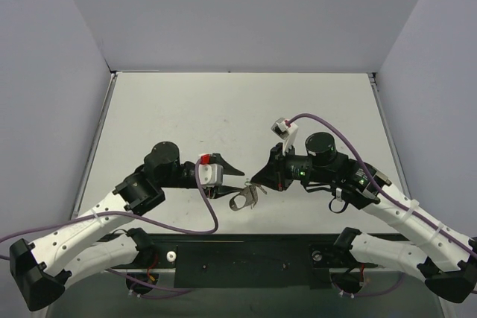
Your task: Remove the keys from the keyring
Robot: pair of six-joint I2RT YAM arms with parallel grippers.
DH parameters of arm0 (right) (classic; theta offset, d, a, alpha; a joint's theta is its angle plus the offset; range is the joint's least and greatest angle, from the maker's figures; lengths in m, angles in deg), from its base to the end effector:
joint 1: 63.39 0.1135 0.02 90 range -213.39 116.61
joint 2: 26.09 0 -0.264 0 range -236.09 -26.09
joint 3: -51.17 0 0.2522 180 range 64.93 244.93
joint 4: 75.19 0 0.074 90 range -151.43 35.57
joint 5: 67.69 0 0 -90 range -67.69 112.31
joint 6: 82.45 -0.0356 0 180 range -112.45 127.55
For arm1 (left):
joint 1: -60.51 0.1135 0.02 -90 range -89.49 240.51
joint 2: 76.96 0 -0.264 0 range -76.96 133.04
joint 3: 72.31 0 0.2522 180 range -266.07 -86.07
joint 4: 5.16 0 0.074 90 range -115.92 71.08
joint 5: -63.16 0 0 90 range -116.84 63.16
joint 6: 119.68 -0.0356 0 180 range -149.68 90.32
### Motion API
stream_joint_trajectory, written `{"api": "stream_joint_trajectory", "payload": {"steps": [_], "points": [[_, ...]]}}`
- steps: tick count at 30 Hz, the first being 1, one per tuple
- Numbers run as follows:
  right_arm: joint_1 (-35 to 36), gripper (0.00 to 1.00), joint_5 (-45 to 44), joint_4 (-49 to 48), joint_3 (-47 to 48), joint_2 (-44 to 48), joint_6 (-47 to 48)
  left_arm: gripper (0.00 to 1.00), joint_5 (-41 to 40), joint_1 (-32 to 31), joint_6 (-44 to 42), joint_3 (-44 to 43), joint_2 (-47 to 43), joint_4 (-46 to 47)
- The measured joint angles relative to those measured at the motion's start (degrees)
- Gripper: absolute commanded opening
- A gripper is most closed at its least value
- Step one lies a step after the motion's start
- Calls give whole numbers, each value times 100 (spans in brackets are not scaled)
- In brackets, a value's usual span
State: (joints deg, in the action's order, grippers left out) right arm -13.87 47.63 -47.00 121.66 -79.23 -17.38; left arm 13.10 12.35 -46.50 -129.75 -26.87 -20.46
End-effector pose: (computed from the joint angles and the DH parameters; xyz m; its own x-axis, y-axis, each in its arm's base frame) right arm 0.1226 0.1671 0.3800 -0.5155 -0.0170 -0.8567 -0.8193 0.3027 0.4869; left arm 0.1171 -0.1650 0.3343 0.1997 0.1096 -0.9737 0.9794 0.0063 0.2016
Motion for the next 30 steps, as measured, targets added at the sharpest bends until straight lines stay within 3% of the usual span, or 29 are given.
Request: {"api": "stream_joint_trajectory", "payload": {"steps": [30], "points": [[-4,0,55,9,-2,57,9,27,20,-247,-673,-396,549,-326]]}}
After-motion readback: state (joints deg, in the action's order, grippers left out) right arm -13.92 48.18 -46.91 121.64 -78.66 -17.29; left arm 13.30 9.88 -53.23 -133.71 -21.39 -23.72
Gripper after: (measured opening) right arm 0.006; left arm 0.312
